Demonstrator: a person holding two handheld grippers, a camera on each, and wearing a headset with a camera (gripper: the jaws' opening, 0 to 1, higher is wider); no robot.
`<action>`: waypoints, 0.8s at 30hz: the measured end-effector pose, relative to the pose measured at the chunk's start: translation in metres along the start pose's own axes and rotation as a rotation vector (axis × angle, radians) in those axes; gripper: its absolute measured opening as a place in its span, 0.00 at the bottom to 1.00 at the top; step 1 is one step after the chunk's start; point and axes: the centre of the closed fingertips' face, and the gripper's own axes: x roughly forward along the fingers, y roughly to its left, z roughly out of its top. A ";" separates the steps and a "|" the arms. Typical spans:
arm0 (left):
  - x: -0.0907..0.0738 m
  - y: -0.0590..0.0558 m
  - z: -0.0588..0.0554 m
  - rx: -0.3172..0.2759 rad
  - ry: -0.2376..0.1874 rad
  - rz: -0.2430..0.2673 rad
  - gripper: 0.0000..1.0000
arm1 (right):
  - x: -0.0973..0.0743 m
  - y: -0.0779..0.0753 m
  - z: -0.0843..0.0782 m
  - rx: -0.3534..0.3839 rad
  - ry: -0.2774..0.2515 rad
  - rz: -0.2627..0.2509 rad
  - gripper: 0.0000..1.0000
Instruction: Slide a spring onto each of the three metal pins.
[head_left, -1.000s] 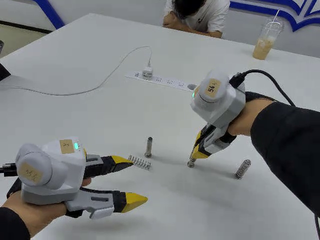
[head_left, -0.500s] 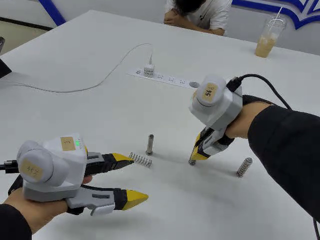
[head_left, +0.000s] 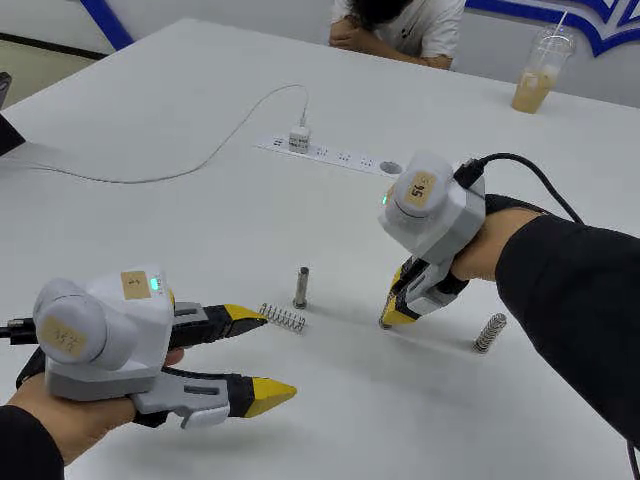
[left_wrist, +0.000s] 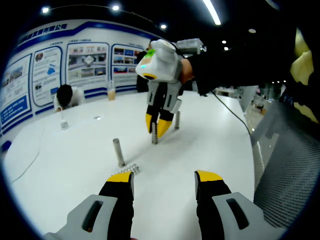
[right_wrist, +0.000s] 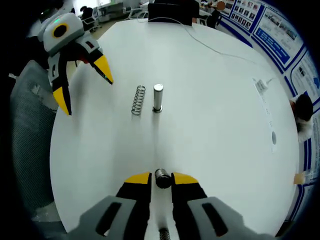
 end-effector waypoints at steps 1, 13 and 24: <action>0.000 0.000 0.000 0.000 -0.001 0.000 0.50 | -0.001 0.000 0.000 0.000 -0.003 -0.002 0.18; -0.001 0.001 -0.001 0.002 0.000 0.001 0.50 | -0.023 0.002 0.014 -0.024 -0.037 -0.047 0.21; -0.002 0.001 0.001 0.005 -0.006 0.004 0.50 | -0.019 0.020 0.053 -0.024 -0.135 -0.023 0.19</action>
